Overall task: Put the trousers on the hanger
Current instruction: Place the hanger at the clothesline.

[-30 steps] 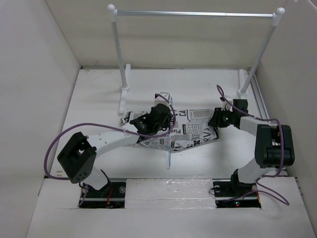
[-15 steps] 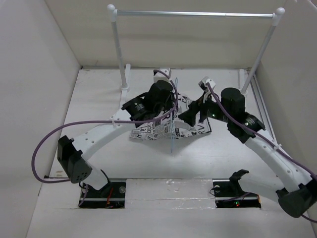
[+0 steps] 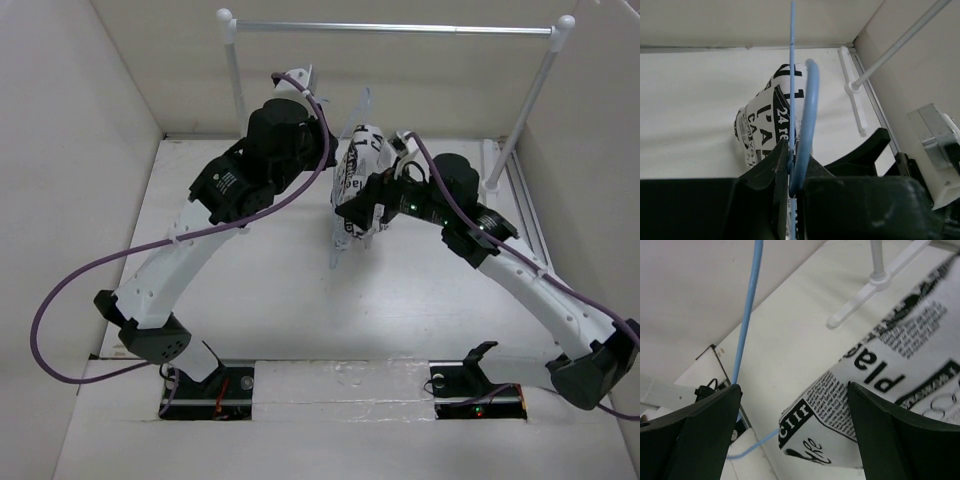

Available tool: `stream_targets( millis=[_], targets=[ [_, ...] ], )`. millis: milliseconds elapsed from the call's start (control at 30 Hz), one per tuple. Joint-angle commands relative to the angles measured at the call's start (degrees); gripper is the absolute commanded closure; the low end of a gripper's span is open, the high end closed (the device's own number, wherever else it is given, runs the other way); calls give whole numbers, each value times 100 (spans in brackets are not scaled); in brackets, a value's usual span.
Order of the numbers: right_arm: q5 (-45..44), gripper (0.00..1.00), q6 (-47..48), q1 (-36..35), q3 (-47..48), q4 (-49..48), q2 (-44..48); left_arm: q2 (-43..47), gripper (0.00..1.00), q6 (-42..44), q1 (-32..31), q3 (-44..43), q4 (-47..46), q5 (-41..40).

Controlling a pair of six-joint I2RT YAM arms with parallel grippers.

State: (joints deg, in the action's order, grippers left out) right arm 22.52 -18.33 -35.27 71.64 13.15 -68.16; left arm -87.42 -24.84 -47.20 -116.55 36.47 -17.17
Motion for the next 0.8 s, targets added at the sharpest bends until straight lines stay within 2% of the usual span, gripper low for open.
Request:
stream_targets(
  millis=[0, 167, 367, 533, 667, 767],
  targets=[
    [437, 8, -478, -226, 79, -945, -144, -47, 100, 58, -44, -184, -219, 328],
    [297, 17, -549, -489, -167, -902, -189, -39, 100, 128, -44, -8, -281, 407],
    [112, 18, -769, -543, -607, -1078, 13, -100, 100, 129, -44, 71, -351, 425],
    [313, 17, -900, -648, -537, -1261, -320, -179, 100, 14, -44, -16, -430, 434],
    [341, 14, -1164, -771, -589, -2000, -400, -136, 100, -109, -44, 9, -561, 267],
    [200, 13, -1182, -842, -537, -1817, -496, -91, 100, -170, -44, 97, -694, 205]
  ],
)
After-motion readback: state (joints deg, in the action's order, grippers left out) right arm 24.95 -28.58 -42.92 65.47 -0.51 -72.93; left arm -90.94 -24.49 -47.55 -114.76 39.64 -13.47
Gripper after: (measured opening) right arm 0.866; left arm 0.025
